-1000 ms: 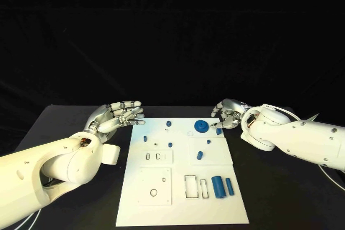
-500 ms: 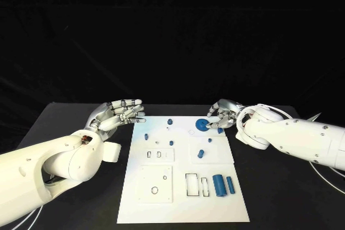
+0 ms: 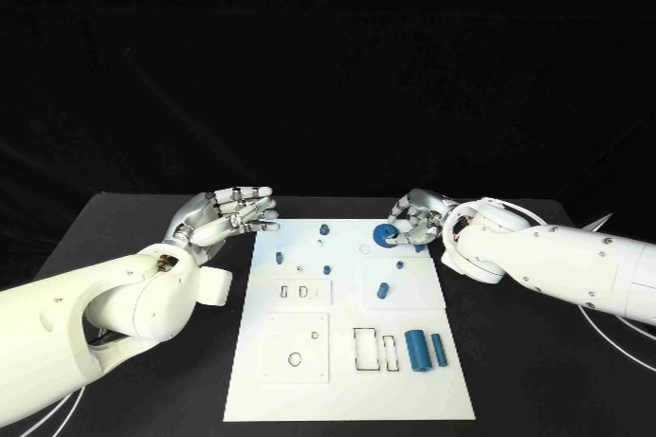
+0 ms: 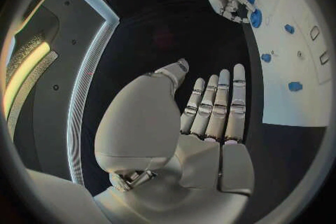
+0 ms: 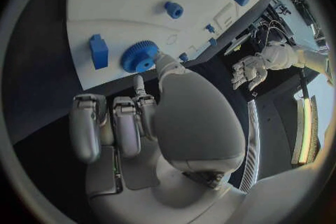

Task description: Assemble the parts on the task board

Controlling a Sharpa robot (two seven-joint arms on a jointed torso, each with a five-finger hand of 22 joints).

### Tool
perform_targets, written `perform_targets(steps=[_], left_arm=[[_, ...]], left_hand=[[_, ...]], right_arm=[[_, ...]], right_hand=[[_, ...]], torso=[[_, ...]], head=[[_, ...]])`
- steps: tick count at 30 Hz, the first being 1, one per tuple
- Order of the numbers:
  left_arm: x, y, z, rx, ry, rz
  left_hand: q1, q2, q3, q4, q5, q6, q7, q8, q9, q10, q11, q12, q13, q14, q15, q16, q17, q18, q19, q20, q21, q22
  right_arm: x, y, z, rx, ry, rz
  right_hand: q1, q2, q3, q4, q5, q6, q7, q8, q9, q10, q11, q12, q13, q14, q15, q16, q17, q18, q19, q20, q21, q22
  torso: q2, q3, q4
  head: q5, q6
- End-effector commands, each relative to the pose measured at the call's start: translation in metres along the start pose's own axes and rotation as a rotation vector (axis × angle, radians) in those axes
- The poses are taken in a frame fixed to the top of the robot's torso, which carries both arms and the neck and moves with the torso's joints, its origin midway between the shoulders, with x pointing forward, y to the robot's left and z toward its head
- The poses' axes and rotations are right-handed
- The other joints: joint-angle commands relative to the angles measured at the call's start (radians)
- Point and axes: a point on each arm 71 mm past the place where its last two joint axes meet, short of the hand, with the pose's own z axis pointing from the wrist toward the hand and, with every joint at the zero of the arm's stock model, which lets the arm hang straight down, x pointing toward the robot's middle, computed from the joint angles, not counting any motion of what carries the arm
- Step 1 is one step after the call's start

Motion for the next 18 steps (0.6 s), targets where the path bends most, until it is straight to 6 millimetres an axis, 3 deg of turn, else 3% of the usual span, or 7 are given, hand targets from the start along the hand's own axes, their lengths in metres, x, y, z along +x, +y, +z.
perform_targets(steps=[1, 7, 18], left_arm=[[0.0028, -0.0014, 0.0007, 0.01, 0.022, -0.007], [0.0029, -0.0013, 0.0008, 0.009, 0.022, -0.007], [0.0029, -0.0011, 0.001, 0.008, 0.022, -0.007]], left_hand=[[-0.009, -0.001, 0.001, -0.005, -0.005, -0.005, 0.071, -0.004, -0.001, -0.003, 0.001, -0.004, 0.001, -0.006, 0.001, -0.006, 0.001, 0.007, -0.004, 0.0, 0.005, 0.001], [-0.009, -0.001, 0.001, -0.005, -0.005, -0.005, 0.071, -0.004, -0.001, -0.003, 0.001, -0.004, 0.001, -0.006, 0.001, -0.006, 0.001, 0.007, -0.004, 0.0, 0.005, 0.001], [-0.008, 0.0, 0.001, -0.007, -0.005, -0.004, 0.071, -0.004, -0.001, -0.002, 0.001, -0.005, 0.002, -0.008, 0.001, -0.007, 0.003, 0.007, -0.007, 0.001, 0.007, 0.002]], right_arm=[[0.0021, 0.0004, 0.0009, 0.006, 0.01, -0.018], [0.0047, 0.0022, 0.0027, 0.006, 0.012, -0.028], [0.0092, 0.0046, 0.0039, -0.003, 0.009, -0.072]], right_hand=[[0.006, 0.007, 0.009, -0.002, 0.003, 0.008, -0.001, 0.006, -0.001, 0.02, 0.001, 0.006, 0.163, 0.104, 0.005, 0.006, 0.263, -0.019, 0.045, 0.004, 0.005, 0.17], [0.012, 0.009, 0.017, -0.005, 0.003, 0.01, -0.001, 0.006, -0.002, 0.022, 0.001, 0.009, 0.167, 0.104, 0.006, 0.006, 0.263, -0.02, 0.047, 0.005, 0.008, 0.174], [0.03, 0.016, 0.045, -0.015, 0.004, 0.024, -0.002, 0.01, -0.005, 0.029, 0.0, 0.017, 0.176, 0.104, 0.005, 0.006, 0.263, -0.022, 0.051, 0.005, 0.015, 0.182]], torso=[[0.0, 0.0002, -0.0003], [0.001, 0.0006, -0.0024], [0.0, 0.0002, -0.0007]], head=[[0.001, -0.002], [0.003, -0.004], [0.004, -0.009]])
